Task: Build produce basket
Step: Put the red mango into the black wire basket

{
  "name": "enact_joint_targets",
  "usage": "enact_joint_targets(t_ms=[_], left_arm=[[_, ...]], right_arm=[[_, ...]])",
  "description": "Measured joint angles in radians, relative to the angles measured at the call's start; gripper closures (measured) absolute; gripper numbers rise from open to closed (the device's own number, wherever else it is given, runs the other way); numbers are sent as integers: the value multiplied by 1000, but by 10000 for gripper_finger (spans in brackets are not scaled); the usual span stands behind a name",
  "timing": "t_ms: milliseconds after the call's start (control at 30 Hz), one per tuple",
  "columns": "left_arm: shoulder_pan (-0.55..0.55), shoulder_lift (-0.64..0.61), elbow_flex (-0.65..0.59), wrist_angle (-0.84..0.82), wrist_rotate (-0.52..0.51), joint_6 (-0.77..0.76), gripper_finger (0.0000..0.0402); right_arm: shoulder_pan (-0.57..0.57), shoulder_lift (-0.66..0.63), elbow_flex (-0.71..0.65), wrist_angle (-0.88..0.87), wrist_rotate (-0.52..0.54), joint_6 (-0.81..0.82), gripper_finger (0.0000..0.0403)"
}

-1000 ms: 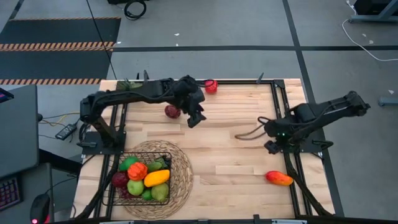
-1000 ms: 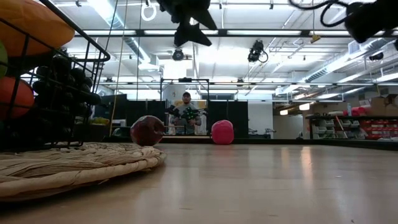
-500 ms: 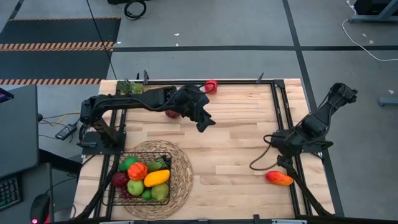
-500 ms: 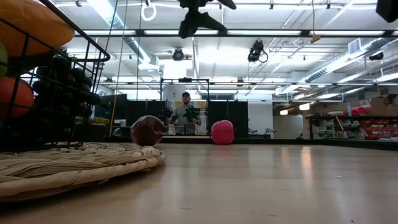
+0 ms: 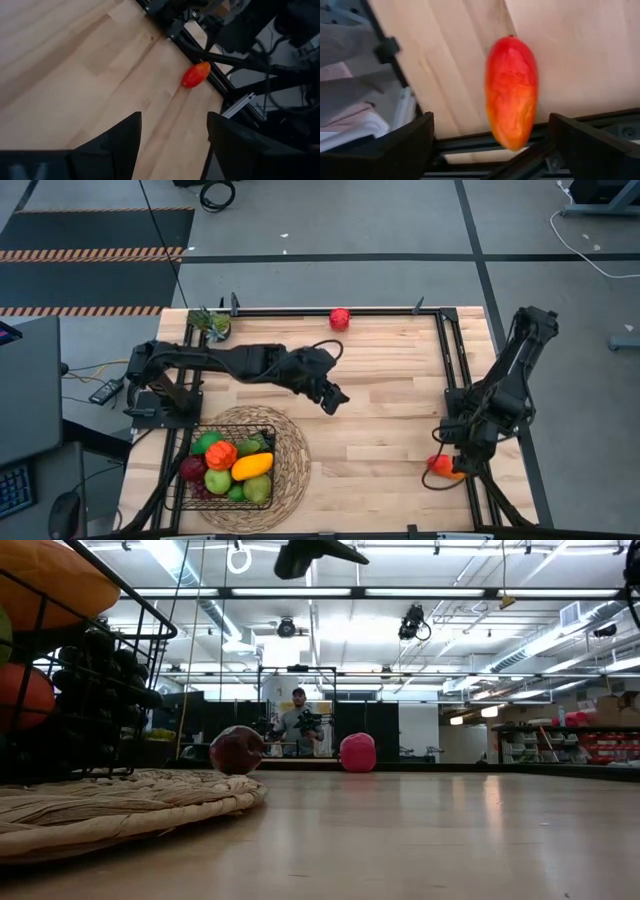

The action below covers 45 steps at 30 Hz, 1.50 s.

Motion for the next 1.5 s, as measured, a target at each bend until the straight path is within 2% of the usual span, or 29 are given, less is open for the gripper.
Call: enact_joint_targets(t_ms=[267,400,733,1067,1333,1500], left_arm=[[-45,41,0,10,-28,-81,171],[-50,72,0,43,-15,-137,171],[-55,86,0,79,-8,-126,171],[-47,86,0,134,-9,-132,171],[-47,86,0,216,-11,-133,171],[-47,86,0,284,-14,-133,171]], right_arm=[[66,73,-106,144,54,43,4],[68,128,-149,162,32,44,4],[68,265,-168,270,43,36,12],[47,405,-162,327,24,129,66],[-14,358,-171,333,41,148,140],[-63,343,-170,344,80,147,145]])
